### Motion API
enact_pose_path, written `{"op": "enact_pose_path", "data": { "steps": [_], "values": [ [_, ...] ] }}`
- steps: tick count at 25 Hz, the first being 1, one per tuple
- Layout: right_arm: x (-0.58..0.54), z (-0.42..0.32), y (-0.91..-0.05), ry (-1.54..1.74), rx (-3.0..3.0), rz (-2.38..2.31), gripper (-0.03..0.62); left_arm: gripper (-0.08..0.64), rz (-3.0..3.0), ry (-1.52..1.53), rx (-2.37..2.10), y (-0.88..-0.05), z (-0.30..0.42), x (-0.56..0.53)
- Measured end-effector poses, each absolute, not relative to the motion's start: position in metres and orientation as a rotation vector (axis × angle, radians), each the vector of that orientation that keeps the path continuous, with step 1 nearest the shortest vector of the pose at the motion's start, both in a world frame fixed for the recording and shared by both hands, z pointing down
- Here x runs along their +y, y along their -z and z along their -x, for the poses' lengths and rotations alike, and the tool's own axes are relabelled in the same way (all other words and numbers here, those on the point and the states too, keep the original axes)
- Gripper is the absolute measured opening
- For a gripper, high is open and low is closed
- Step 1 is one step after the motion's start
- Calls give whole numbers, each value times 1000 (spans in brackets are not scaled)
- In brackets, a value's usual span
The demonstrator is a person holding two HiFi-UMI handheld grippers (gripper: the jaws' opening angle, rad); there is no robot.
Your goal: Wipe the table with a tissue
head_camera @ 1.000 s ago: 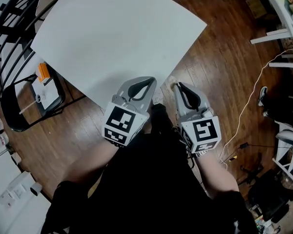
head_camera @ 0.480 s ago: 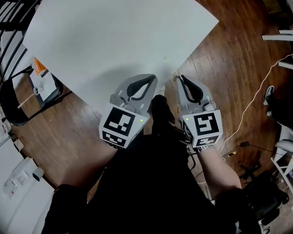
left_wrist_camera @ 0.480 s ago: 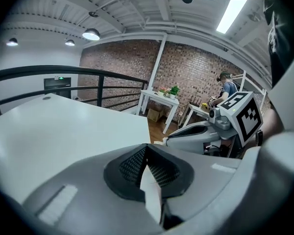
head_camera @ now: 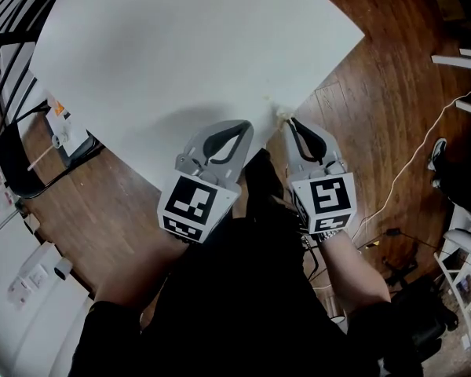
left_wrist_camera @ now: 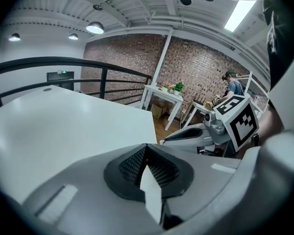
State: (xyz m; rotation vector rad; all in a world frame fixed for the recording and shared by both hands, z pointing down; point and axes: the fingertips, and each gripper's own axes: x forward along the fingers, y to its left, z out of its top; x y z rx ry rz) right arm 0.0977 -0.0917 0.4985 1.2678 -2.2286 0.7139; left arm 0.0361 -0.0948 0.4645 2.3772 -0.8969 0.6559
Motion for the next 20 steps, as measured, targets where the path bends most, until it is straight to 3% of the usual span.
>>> {"op": "enact_pose_path", "data": {
  "steps": [20],
  "values": [
    [-103, -87, -533, -761, -2196, -1203, 8, 15, -2325, -670, -917, -480, -30, -109]
  ]
}}
